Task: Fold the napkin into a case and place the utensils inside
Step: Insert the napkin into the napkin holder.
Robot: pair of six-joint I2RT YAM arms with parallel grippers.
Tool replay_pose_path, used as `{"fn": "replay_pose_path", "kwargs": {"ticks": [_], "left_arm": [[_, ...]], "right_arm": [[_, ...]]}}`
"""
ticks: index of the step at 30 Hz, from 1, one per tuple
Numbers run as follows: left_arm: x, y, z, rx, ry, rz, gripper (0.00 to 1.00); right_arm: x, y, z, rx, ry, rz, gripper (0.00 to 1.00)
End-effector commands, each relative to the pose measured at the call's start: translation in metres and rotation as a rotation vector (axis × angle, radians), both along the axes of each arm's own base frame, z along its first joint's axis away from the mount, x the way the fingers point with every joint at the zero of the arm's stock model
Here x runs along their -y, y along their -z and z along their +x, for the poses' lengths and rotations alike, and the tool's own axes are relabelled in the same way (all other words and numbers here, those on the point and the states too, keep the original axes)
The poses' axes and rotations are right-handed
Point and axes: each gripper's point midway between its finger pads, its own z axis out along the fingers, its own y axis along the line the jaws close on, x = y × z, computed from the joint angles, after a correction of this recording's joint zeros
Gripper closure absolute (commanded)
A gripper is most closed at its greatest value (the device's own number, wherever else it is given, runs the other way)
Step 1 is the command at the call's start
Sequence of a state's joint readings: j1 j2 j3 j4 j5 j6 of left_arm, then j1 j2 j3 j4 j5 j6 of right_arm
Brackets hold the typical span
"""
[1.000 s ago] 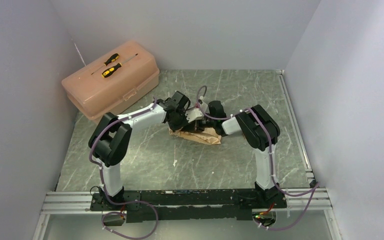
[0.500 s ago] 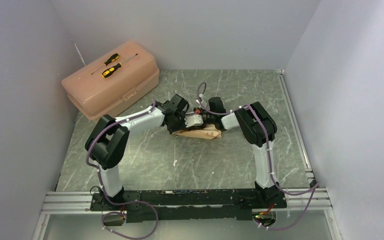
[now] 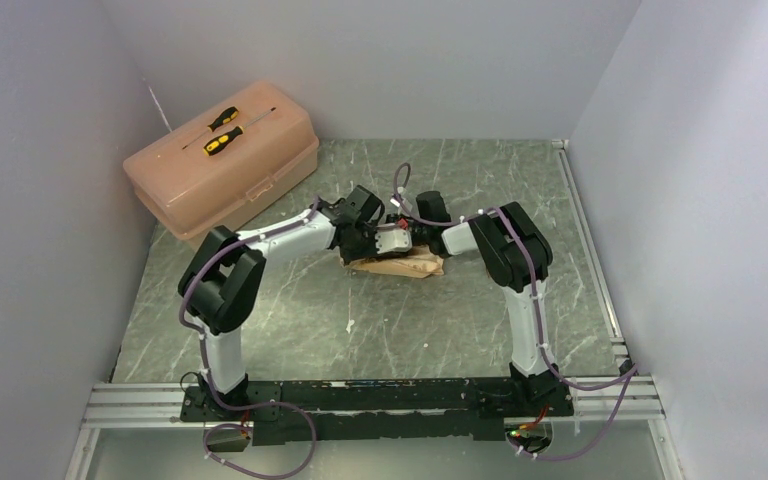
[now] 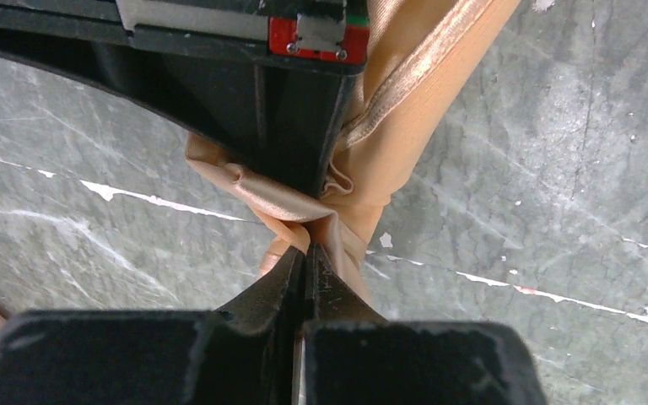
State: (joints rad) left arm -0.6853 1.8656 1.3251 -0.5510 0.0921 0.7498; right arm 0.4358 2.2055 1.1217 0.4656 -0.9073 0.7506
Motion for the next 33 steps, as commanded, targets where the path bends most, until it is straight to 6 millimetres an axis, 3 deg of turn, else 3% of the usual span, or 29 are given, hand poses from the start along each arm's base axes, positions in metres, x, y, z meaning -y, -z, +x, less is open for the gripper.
{"fn": "replay_pose_path", "kwargs": {"ticks": [1, 5, 9, 14, 23, 28, 30, 32, 33], "left_arm": [[0.026, -0.007, -0.003, -0.038, -0.001, -0.081, 0.94], [0.03, -0.007, -0.007, -0.076, -0.022, -0.099, 0.94], [0.028, -0.001, -0.021, -0.133, 0.013, -0.091, 0.87], [0.014, 0.029, -0.036, -0.204, 0.031, -0.017, 0.83], [0.006, 0.058, -0.018, -0.111, 0.06, 0.047, 0.78], [0.005, 0.075, -0.019, -0.148, 0.052, 0.076, 0.82], [0.004, 0.081, -0.023, -0.168, 0.06, 0.084, 0.85], [0.001, 0.086, -0.027, -0.181, 0.061, 0.093, 0.88], [-0.002, 0.089, -0.03, -0.195, 0.062, 0.101, 0.89]], "right_arm": [[0.031, 0.072, 0.0, -0.093, 0.095, -0.211, 1.0], [0.03, 0.073, 0.001, -0.1, 0.092, -0.213, 1.0], [0.031, 0.077, 0.001, -0.117, 0.094, -0.228, 1.0], [0.029, 0.079, 0.002, -0.134, 0.105, -0.226, 1.0], [0.027, 0.074, 0.002, -0.135, 0.079, -0.218, 1.0], [0.023, 0.057, 0.003, -0.106, 0.039, -0.19, 1.0], [0.025, 0.043, 0.013, -0.058, 0.044, -0.197, 0.87], [0.03, 0.024, 0.026, -0.013, 0.068, -0.169, 0.56], [0.034, 0.012, 0.034, 0.013, 0.079, -0.148, 0.52]]}}
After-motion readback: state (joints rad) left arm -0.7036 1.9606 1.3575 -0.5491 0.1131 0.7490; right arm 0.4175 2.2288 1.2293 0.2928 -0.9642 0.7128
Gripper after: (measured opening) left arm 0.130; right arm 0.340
